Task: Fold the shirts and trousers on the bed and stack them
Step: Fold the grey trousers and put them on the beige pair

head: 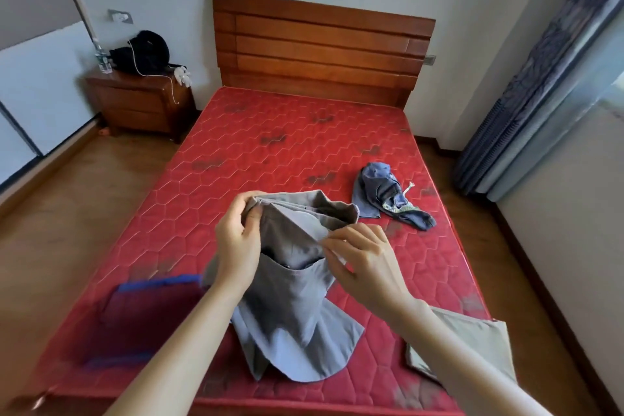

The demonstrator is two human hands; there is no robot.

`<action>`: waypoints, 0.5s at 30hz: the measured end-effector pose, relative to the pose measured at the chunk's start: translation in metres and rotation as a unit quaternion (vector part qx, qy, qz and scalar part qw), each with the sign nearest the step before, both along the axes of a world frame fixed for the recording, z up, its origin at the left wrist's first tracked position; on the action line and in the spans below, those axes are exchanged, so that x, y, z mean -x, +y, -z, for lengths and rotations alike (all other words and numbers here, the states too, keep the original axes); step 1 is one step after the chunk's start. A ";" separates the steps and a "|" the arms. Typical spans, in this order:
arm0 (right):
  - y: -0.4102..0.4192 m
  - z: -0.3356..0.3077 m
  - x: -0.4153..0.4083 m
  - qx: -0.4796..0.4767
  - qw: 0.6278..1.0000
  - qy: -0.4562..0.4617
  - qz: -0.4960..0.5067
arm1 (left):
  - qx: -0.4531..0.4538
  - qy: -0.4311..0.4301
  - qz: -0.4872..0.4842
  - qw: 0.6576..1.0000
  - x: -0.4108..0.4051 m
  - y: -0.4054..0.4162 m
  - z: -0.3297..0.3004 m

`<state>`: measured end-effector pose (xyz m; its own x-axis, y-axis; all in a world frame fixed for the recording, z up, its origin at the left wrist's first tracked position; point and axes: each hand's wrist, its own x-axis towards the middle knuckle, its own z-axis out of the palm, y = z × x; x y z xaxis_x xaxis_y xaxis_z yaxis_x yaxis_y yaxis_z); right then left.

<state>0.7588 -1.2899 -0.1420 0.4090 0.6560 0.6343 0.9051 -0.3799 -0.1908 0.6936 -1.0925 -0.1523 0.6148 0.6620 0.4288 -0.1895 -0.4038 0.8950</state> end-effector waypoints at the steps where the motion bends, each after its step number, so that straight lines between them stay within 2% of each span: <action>1: 0.000 0.004 0.005 0.008 1.000 0.006 0.007 | 0.006 0.002 0.000 1.000 -0.001 -0.003 0.002; 5: 0.000 0.013 0.009 0.009 0.996 0.053 0.069 | -0.006 0.009 0.012 1.000 -0.003 -0.012 0.007; 10: 0.001 0.000 -0.009 -0.040 0.977 0.145 0.154 | 0.004 0.028 0.052 0.998 -0.004 -0.016 0.009; 15: 0.003 -0.011 -0.035 0.042 0.972 0.119 0.197 | 0.006 0.029 0.089 0.996 -0.004 -0.017 0.002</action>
<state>0.7941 -1.2871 -0.1311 0.7675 0.4647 0.4416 0.6206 -0.7112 -0.3303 0.6975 -1.1097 -0.1548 0.7460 0.5458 0.3815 -0.2042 -0.3578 0.9112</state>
